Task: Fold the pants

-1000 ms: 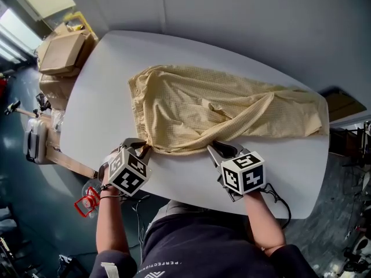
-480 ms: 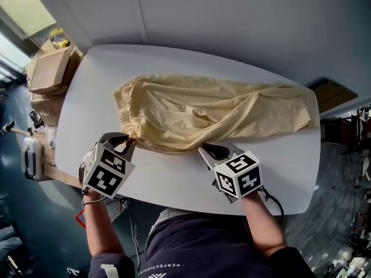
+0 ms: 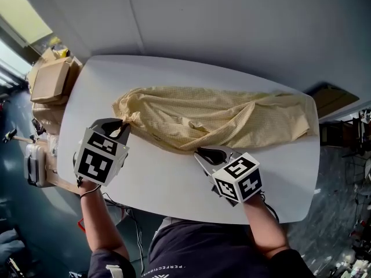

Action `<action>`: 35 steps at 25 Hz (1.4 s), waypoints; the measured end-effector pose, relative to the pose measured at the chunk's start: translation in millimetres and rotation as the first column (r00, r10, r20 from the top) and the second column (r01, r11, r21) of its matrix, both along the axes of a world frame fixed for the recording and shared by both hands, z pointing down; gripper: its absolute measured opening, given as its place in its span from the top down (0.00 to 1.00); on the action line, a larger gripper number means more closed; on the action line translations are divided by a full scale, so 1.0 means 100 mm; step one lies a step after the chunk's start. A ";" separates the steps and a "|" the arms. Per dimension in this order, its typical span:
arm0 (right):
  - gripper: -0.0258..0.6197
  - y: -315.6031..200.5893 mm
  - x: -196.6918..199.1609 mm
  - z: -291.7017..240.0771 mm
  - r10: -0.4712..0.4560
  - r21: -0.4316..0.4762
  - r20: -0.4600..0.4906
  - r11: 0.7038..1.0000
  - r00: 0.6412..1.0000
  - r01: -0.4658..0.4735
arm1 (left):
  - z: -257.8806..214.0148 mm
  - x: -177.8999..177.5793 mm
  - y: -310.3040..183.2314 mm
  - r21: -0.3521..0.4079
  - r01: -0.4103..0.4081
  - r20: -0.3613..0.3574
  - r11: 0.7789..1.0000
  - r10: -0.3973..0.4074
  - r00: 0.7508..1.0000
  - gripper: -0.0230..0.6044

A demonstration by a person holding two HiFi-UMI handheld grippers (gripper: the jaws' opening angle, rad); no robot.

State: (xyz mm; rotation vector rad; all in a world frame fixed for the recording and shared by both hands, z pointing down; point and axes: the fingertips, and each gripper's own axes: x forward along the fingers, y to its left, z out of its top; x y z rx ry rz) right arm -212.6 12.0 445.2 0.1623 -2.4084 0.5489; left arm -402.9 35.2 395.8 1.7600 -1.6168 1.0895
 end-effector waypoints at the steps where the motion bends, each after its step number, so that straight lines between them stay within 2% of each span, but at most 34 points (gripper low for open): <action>1: 0.89 -0.02 -0.02 -0.01 -0.001 0.000 0.002 1.000 1.000 0.001 | -0.03 -0.03 -0.04 0.009 0.013 -0.003 1.000 -0.013 1.000 0.88; 9: 0.90 -0.21 -0.20 0.00 -0.016 0.012 -0.008 1.000 1.000 0.016 | -0.11 -0.39 -0.38 0.077 0.126 -0.052 0.989 -0.122 0.991 0.88; 14: 0.90 -0.38 -0.29 0.06 -0.003 0.022 -0.025 1.000 1.000 0.003 | -0.02 -0.74 -0.61 0.101 0.213 -0.100 0.972 -0.203 0.974 0.88; 19: 0.91 -0.52 -0.36 0.11 0.022 0.024 -0.033 0.999 0.999 -0.021 | 0.37 -1.05 -0.73 0.009 0.275 -0.072 0.961 -0.274 0.959 0.88; 23: 0.91 -0.60 -0.36 0.18 0.031 0.029 -0.053 0.999 0.998 -0.029 | 0.68 -1.20 -0.71 -0.078 0.321 -0.058 0.944 -0.326 0.943 0.88; 25: 0.91 -0.62 -0.34 0.19 0.041 0.031 -0.052 0.999 0.998 -0.039 | 0.83 -1.22 -0.66 -0.131 0.307 -0.027 0.943 -0.313 0.949 0.88; 27: 0.91 -0.69 -0.32 0.19 0.060 0.038 -0.045 0.998 0.997 -0.059 | 0.91 -1.22 -0.65 -0.143 0.280 0.012 0.949 -0.281 0.960 0.87; 29: 0.90 -0.79 -0.27 0.17 0.089 0.045 -0.038 0.995 0.995 -0.087 | 0.89 -1.22 -0.68 -0.109 0.271 0.012 0.956 -0.271 0.962 0.85; 31: 0.88 -0.93 -0.21 0.15 0.123 0.055 -0.031 0.991 0.992 -0.121 | 0.82 -1.23 -0.70 -0.052 0.285 -0.026 0.957 -0.287 0.958 0.83; 33: 0.87 -1.06 -0.15 0.13 0.149 0.062 -0.027 0.987 0.988 -0.147 | 0.70 -1.27 -0.70 0.008 0.313 -0.045 0.950 -0.313 0.949 0.80; 35: 0.87 -1.13 -0.10 0.14 0.155 0.061 -0.033 0.986 0.987 -0.153 | 0.57 -1.34 -0.65 0.052 0.337 -0.034 0.940 -0.335 0.942 0.79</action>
